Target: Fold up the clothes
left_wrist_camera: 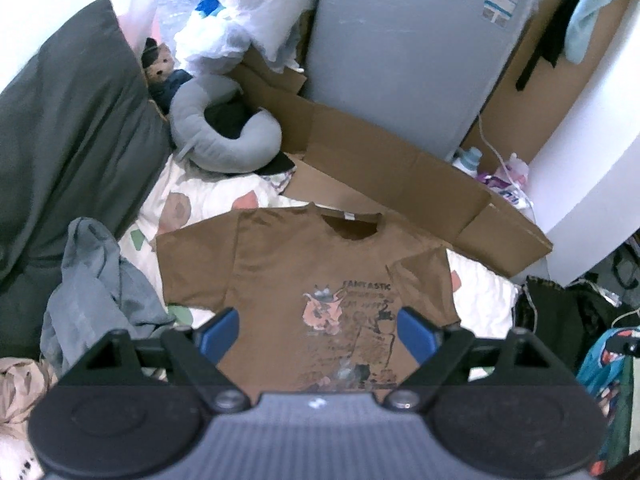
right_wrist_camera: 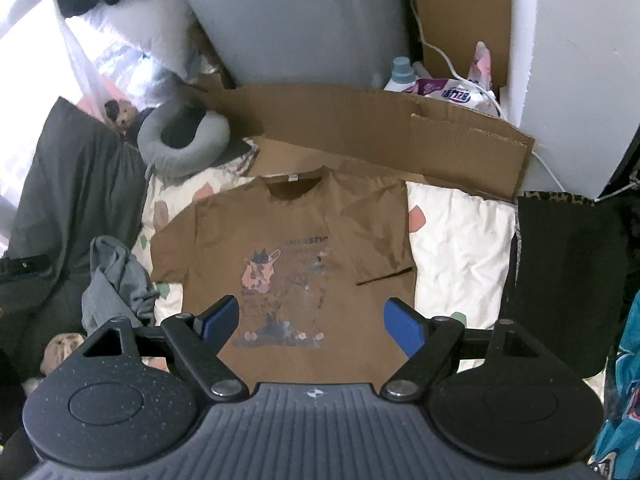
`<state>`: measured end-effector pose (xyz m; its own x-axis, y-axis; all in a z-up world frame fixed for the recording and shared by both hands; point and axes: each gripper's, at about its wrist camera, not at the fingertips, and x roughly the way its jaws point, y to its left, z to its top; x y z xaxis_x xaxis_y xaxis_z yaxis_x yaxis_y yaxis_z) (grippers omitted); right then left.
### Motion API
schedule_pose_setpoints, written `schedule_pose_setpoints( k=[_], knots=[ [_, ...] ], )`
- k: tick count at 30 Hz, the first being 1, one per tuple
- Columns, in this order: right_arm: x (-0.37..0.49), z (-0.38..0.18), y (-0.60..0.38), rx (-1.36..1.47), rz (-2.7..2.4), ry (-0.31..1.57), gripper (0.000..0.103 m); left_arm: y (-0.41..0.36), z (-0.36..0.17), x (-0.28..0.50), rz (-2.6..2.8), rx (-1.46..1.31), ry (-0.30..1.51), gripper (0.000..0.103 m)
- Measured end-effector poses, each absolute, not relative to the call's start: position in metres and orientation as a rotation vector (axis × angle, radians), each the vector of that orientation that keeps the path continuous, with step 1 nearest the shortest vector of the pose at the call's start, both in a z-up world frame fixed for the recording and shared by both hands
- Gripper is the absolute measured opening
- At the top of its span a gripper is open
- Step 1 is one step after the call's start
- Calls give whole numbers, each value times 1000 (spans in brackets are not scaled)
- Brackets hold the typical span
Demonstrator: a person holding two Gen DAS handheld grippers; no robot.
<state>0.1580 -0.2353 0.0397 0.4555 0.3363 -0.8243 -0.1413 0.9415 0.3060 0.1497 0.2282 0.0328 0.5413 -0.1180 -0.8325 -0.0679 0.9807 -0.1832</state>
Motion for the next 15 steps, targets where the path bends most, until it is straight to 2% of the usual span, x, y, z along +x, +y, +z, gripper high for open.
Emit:
schedule_pose_setpoints(
  k=[6, 15],
  knots=[
    [163, 41, -222, 188, 318, 1050, 85, 242, 23, 147, -1, -215, 1019, 88],
    [187, 13, -188, 194, 336, 1080, 85, 257, -1, 158, 28, -216, 1028, 88]
  ],
)
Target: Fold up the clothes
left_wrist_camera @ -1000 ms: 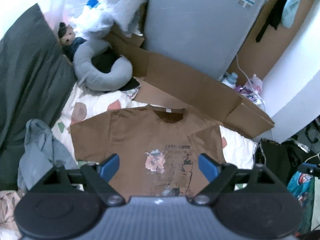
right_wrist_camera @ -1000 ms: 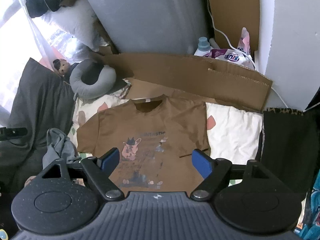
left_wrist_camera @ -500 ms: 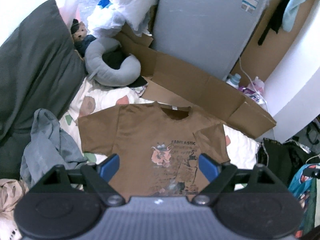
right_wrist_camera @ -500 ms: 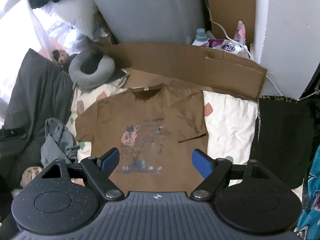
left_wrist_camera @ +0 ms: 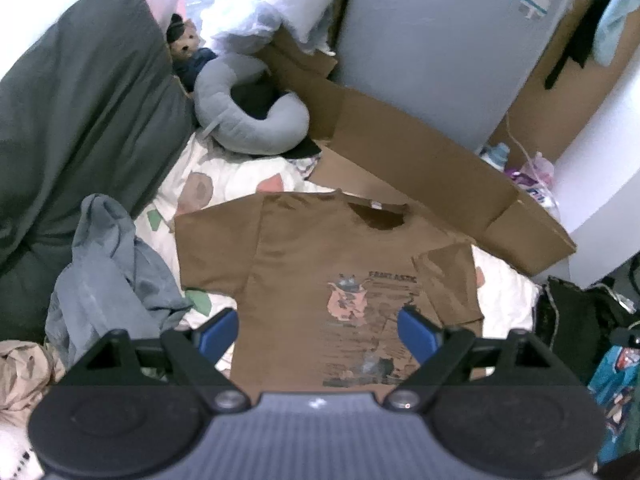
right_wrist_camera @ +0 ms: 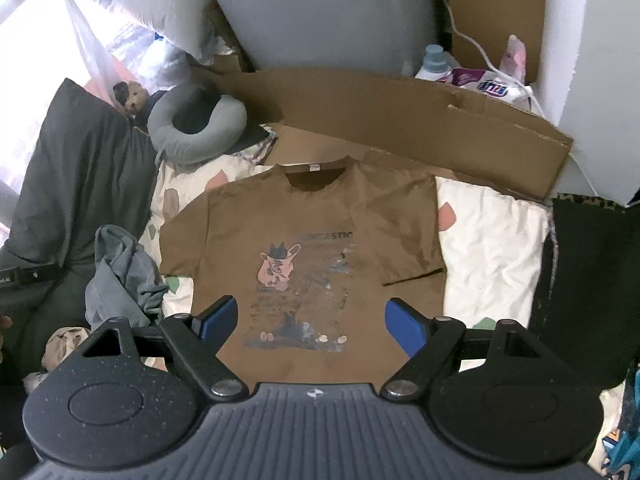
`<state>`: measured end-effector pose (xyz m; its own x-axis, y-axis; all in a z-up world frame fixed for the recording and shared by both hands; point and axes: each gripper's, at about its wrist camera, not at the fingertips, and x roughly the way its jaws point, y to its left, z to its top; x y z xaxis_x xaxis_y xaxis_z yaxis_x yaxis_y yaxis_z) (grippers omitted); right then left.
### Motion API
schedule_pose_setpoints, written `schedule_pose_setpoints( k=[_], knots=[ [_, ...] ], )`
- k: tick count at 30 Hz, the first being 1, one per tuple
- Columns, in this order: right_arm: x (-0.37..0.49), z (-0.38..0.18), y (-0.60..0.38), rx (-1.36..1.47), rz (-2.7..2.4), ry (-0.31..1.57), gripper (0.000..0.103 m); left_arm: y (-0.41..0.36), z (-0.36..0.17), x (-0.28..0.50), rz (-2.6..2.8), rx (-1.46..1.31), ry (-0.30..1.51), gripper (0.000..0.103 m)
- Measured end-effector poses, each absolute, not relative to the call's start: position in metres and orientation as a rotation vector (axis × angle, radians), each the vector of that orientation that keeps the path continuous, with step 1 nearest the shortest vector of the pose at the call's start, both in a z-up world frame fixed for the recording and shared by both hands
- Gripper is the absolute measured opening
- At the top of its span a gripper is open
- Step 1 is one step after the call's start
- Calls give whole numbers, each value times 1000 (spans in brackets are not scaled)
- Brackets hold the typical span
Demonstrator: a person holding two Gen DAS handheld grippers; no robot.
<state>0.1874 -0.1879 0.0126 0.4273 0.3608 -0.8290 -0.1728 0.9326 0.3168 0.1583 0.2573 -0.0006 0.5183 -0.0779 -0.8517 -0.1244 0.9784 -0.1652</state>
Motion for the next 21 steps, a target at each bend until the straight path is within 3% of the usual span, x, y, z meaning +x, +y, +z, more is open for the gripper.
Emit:
schedule_pose_setpoints(
  k=[21],
  knots=[
    [258, -67, -138, 136, 429, 1075, 85, 284, -98, 204, 156, -167, 1001, 88]
  ],
)
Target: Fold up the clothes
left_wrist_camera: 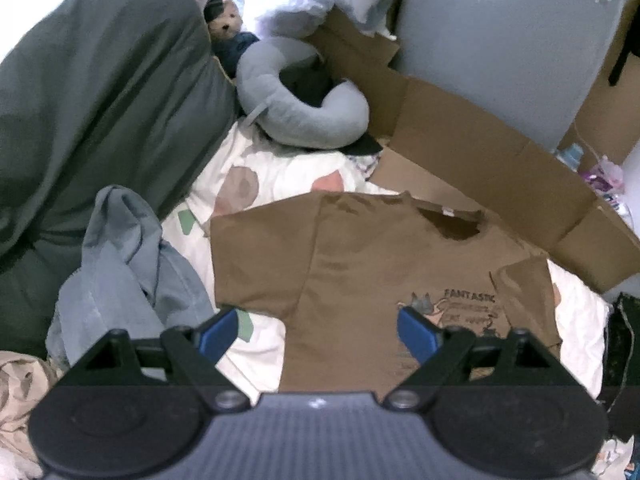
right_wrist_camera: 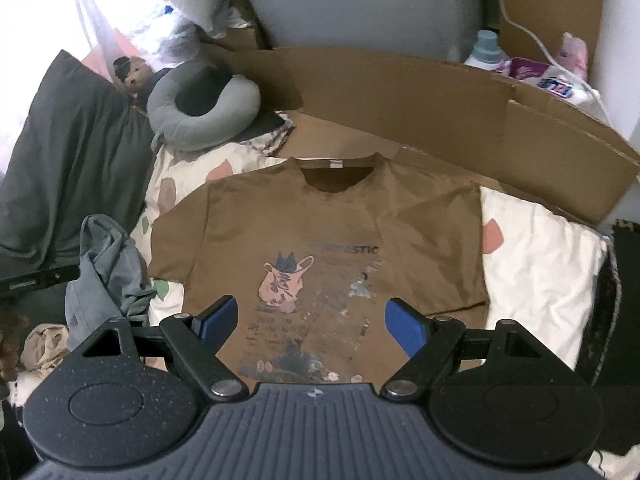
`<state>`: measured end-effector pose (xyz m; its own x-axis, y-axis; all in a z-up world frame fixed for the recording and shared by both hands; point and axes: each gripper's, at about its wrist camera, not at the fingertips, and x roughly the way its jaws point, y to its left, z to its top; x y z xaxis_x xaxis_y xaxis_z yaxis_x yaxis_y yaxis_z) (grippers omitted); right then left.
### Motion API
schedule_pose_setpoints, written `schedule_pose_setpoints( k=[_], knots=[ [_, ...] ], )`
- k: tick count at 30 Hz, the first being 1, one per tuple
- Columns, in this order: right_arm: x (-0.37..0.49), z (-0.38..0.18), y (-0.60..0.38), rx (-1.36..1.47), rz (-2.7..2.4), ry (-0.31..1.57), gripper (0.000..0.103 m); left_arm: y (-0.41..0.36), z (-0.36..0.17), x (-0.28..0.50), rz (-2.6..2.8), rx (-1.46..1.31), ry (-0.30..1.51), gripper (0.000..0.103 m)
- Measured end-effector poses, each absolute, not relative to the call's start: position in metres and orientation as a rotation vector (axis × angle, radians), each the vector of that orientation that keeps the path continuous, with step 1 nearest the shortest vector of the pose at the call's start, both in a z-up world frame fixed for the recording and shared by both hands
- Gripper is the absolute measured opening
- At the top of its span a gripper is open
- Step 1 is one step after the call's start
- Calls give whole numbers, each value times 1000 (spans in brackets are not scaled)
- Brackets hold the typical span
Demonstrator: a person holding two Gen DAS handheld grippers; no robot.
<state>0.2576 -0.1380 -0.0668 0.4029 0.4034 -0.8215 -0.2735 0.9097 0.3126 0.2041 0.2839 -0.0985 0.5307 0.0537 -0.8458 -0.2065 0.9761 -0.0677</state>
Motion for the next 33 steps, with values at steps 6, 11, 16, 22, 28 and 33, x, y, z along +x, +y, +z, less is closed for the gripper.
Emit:
schedule_pose_setpoints(
  k=[6, 11, 16, 22, 28, 33],
  knots=[
    [274, -91, -134, 69, 482, 1090, 85, 290, -125, 212, 168, -177, 993, 88],
    [288, -120, -132, 74, 477, 1109, 85, 298, -151, 218, 183, -189, 999, 88],
    [300, -153, -124, 81, 473, 1132, 85, 306, -176, 224, 190, -192, 993, 88],
    [309, -177, -120, 94, 482, 1115, 85, 315, -206, 230, 202, -218, 978, 88],
    [311, -196, -115, 87, 525, 1126, 85, 322, -230, 233, 215, -249, 954, 91],
    [305, -216, -116, 101, 526, 1118, 85, 322, -248, 236, 226, -218, 930, 91]
  ],
)
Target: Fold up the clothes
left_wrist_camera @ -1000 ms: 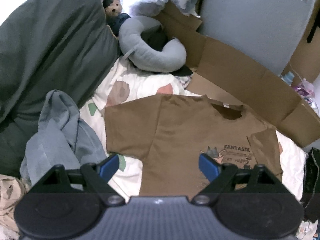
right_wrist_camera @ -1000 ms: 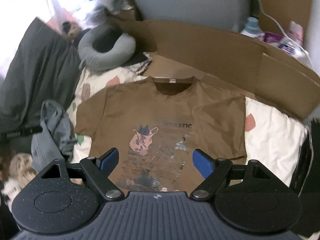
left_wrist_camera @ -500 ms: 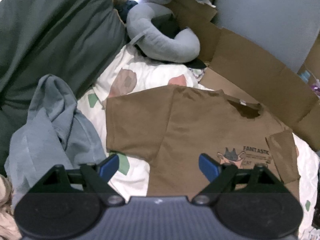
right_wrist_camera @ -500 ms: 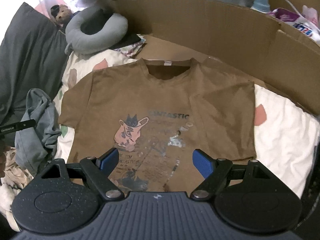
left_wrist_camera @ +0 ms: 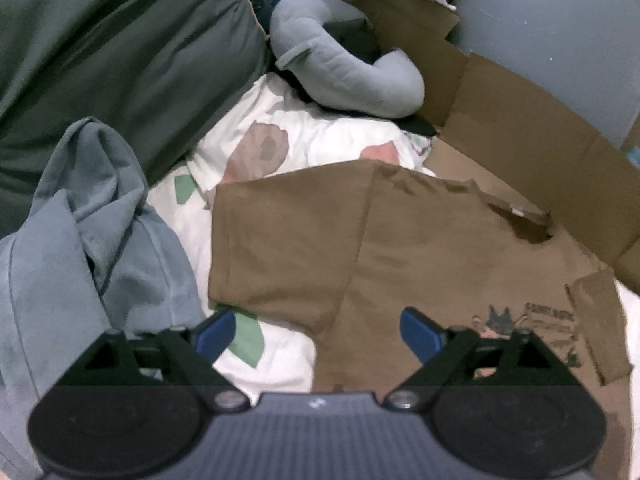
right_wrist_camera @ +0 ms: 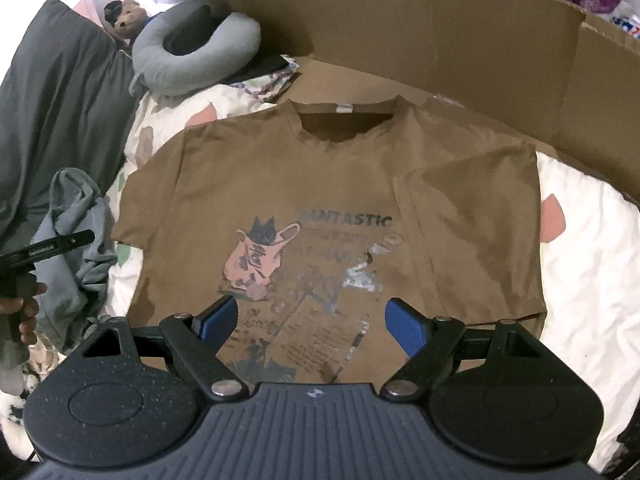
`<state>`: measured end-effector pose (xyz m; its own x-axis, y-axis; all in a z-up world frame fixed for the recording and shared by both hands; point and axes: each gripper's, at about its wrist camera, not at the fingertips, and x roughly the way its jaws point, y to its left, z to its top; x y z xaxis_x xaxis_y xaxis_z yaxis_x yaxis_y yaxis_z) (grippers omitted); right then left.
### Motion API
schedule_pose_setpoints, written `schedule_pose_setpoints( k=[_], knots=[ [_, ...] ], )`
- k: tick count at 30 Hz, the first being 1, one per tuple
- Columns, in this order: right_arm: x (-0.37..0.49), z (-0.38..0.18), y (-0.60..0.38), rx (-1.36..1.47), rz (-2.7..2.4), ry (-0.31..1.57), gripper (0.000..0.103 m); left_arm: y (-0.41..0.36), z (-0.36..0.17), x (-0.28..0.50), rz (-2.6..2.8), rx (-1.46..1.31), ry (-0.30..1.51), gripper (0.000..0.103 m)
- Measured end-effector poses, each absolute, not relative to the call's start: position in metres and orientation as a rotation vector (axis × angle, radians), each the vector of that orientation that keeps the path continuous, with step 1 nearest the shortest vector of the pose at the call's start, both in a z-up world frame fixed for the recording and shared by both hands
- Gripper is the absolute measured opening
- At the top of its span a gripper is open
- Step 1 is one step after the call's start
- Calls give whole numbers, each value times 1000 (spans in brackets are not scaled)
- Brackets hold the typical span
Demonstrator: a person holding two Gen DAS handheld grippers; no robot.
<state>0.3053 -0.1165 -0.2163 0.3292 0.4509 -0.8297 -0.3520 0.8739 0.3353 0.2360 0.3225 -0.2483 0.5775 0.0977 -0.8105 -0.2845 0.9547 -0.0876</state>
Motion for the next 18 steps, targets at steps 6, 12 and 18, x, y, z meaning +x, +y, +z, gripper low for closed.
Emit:
schedule_pose_setpoints(
  k=[6, 12, 18],
  knots=[
    [297, -248, -118, 129, 521, 1132, 85, 326, -268, 233, 240, -220, 923, 91],
    [291, -275, -112, 133, 533, 1149, 85, 340, -281, 226, 295, -288, 899, 75],
    [283, -290, -106, 112, 552, 1171, 85, 350, -293, 219, 326, -303, 859, 70]
  ],
)
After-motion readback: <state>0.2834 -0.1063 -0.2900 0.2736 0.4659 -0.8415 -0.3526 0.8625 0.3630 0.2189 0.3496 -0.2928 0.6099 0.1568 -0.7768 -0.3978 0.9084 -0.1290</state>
